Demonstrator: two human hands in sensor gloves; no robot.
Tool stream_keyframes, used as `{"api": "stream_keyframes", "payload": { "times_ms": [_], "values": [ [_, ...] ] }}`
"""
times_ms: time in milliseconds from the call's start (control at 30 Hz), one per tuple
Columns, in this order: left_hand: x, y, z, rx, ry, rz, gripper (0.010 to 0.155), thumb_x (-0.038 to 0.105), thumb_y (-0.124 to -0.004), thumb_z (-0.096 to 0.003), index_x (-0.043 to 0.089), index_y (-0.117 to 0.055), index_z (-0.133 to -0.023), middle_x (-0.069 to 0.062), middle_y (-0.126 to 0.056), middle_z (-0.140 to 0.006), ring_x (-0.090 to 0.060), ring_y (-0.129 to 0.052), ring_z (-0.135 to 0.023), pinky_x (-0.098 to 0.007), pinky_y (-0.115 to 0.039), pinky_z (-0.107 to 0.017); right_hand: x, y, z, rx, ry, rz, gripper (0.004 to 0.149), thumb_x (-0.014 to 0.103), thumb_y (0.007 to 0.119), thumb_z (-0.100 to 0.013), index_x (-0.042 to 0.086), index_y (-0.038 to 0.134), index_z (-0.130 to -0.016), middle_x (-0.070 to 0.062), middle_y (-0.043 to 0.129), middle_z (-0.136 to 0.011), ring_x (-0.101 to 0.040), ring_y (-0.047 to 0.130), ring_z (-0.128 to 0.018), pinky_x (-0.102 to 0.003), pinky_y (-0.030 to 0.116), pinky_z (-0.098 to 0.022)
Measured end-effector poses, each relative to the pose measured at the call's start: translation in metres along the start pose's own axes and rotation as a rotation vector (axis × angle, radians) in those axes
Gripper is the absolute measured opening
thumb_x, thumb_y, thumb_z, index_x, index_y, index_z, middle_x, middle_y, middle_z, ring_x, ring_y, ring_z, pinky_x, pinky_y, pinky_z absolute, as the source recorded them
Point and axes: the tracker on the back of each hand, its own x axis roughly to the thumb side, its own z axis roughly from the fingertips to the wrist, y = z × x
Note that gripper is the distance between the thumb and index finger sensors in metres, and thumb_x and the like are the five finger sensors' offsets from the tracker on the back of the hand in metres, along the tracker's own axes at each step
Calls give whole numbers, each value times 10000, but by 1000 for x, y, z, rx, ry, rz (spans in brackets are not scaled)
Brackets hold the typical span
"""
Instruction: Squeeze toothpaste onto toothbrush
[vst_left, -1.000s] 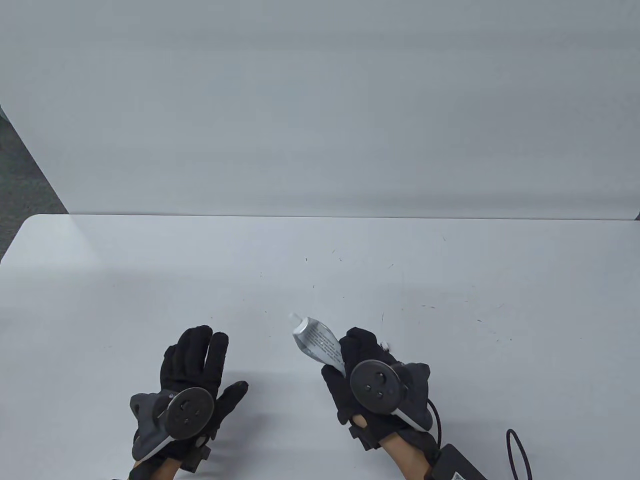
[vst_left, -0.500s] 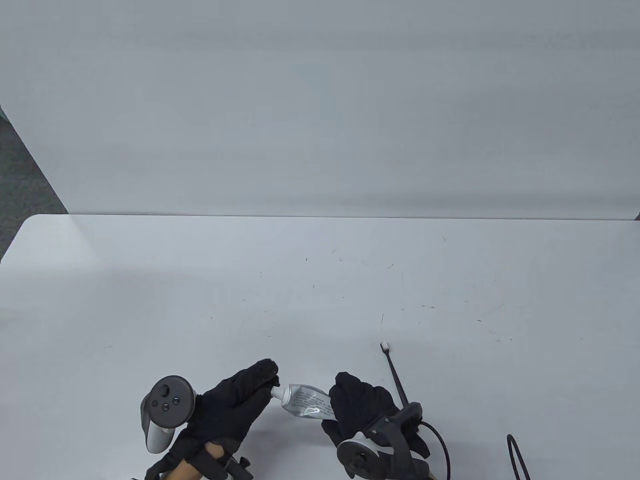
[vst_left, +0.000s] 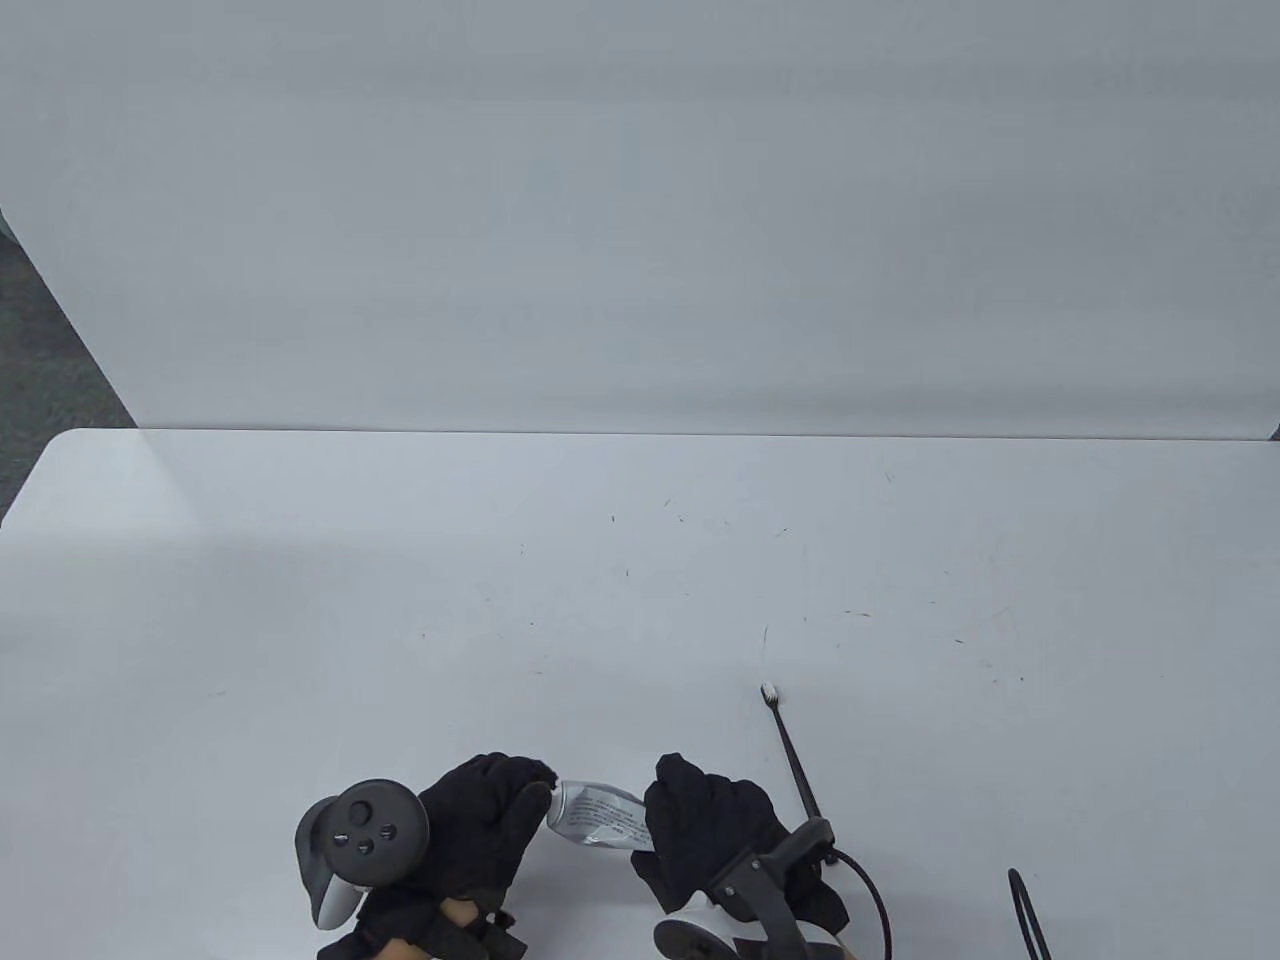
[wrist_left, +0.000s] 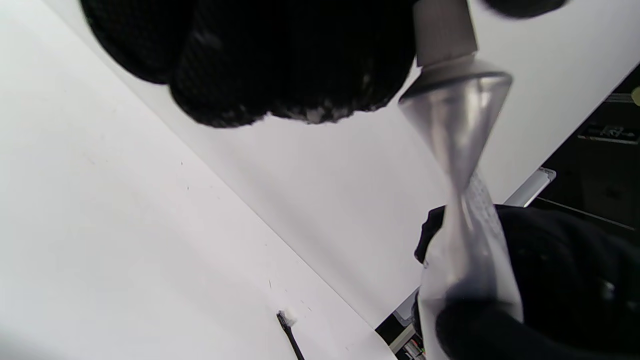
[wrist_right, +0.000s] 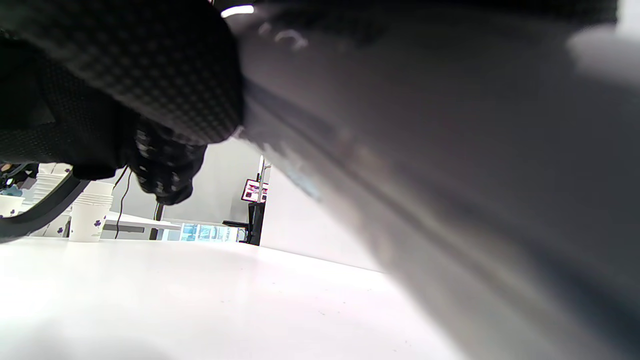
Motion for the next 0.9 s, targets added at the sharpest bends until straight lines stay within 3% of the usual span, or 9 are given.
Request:
{"api": "stream_keyframes", "payload": {
  "times_ms": [133, 200, 333, 433, 500, 600, 700, 800, 900],
  "values": [
    [-2, -2, -3, -170, -61, 181, 602, 451, -685, -486, 247, -523, -1028, -104, -757, -895, -341, -841, -734, -618, -668, -622, -6, 0, 1, 6, 18, -10, 524, 394, 866, -390, -6, 801, -722, -196, 809, -819, -377, 974, -491, -529, 884, -294],
    [1, -2, -3, -117, -41, 120, 519, 391, -698, -478, 225, -621, -964, -91, -824, -786, -316, -886, -666, -609, -703, -591, -5, 0, 2, 7, 13, -7, 522, 393, 871, -388, -3, 804, -722, -195, 810, -819, -378, 973, -492, -533, 880, -296],
    [0, 2, 0, 27, 37, -40, 517, 574, -642, -413, 247, -857, -752, -40, -965, -543, -293, -981, -477, -595, -777, -504, -3, 1, 2, 11, 5, -1, 524, 396, 867, -389, -4, 804, -721, -194, 812, -817, -373, 977, -486, -526, 885, -292],
    [-5, 0, -1, -100, 10, 145, 681, 582, -570, -409, 246, -615, -999, -98, -830, -850, -361, -879, -709, -635, -675, -615, -3, 1, 2, 5, 6, 2, 522, 397, 866, -390, -2, 803, -722, -193, 811, -818, -374, 976, -488, -526, 885, -293],
    [-4, -2, -4, -200, -19, 226, 596, 419, -678, -482, 253, -520, -1032, -95, -743, -911, -360, -814, -774, -637, -632, -646, -5, 1, 3, 4, 11, -5, 522, 396, 866, -389, -2, 803, -721, -193, 811, -818, -373, 976, -489, -527, 884, -293],
    [-1, 0, -3, -77, 52, 88, 486, 439, -676, -453, 221, -708, -886, -60, -880, -678, -297, -924, -585, -609, -726, -564, -3, 2, 3, 12, -1, 11, 519, 396, 871, -388, 4, 807, -722, -191, 814, -818, -374, 973, -491, -530, 880, -298],
    [-6, 1, -2, -30, 107, 34, 566, 602, -598, -385, 241, -873, -723, -51, -975, -531, -306, -987, -466, -604, -778, -497, -1, 2, 3, 15, 4, 2, 520, 399, 866, -389, 3, 805, -720, -191, 815, -816, -367, 978, -484, -523, 886, -292],
    [-10, -4, -4, -180, 20, 208, 690, 590, -572, -409, 246, -589, -1007, -91, -827, -835, -351, -886, -683, -626, -693, -597, -3, 1, 3, 6, 11, -2, 519, 398, 867, -389, 3, 806, -721, -190, 814, -817, -369, 976, -487, -525, 885, -293],
    [-2, -6, -4, -182, -3, 160, 526, 415, -665, -477, 245, -600, -970, -71, -804, -822, -330, -872, -693, -617, -684, -602, -5, 1, 4, 12, 11, 3, 517, 397, 868, -389, 5, 807, -721, -189, 815, -818, -371, 975, -489, -527, 883, -296]
  ]
}}
